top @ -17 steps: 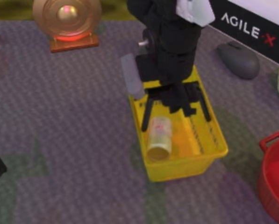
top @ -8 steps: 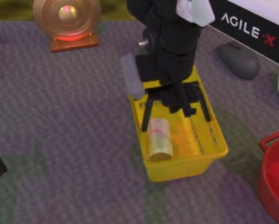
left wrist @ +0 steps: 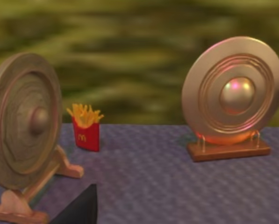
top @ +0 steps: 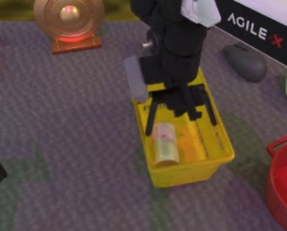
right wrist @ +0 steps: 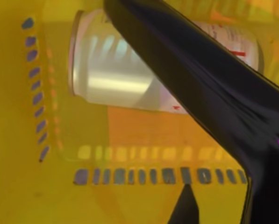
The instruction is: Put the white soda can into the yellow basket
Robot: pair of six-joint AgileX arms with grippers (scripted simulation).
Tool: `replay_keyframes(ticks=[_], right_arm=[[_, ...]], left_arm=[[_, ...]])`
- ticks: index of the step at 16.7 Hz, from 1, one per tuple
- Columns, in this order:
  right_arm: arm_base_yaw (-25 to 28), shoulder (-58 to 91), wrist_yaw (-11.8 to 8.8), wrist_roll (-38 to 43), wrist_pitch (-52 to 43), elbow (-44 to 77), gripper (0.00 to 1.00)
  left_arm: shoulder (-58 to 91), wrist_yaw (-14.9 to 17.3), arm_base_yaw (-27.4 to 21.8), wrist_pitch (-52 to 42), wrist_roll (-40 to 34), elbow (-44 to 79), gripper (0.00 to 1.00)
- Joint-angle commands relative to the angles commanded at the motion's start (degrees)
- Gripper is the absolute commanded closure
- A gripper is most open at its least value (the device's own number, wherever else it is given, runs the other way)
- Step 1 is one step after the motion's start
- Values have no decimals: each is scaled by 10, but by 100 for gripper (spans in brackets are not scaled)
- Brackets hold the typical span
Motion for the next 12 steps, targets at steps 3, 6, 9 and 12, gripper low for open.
replay_keyframes(ticks=[3,6,9,12], right_arm=[[0,0,0,0,0,0,100],[0,0,0,0,0,0,100],[0,0,0,0,0,0,100],[-1,1,0,-3,-10,10,100]], left_arm=[[0,0,0,0,0,0,0],[0,0,0,0,0,0,0],[0,0,0,0,0,0,0],[0,0,0,0,0,0,0]])
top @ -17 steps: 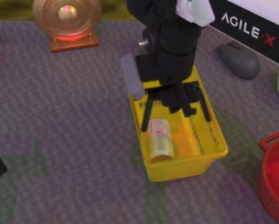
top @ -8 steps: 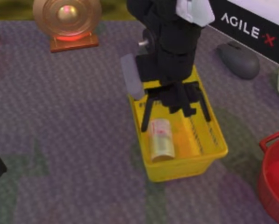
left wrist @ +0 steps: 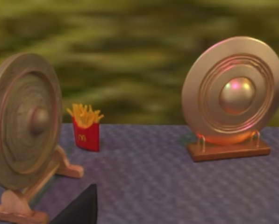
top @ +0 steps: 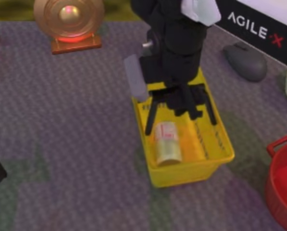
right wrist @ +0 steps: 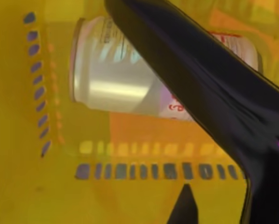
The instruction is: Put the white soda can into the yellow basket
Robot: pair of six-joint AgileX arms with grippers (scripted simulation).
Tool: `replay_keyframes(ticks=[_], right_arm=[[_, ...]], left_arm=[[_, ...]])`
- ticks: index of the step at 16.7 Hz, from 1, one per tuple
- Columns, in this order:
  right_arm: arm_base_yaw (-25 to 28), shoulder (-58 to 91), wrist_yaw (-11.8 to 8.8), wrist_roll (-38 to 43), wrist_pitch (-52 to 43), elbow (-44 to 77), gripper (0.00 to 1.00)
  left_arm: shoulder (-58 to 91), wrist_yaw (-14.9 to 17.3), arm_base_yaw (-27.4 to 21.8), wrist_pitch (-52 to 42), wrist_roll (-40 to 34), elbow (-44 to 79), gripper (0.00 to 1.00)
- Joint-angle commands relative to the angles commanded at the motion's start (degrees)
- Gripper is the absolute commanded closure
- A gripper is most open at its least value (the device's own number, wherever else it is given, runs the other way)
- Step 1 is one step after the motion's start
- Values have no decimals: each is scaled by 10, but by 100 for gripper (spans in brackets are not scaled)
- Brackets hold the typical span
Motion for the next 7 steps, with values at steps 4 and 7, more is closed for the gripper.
replay_keyframes(ticks=[4,7], right_arm=[[-10,-1,0,-12,-74,72,100],[-15,-3,0,-18,-104,101,100]], left_arm=[[0,0,0,0,0,0,0],[0,0,0,0,0,0,0]])
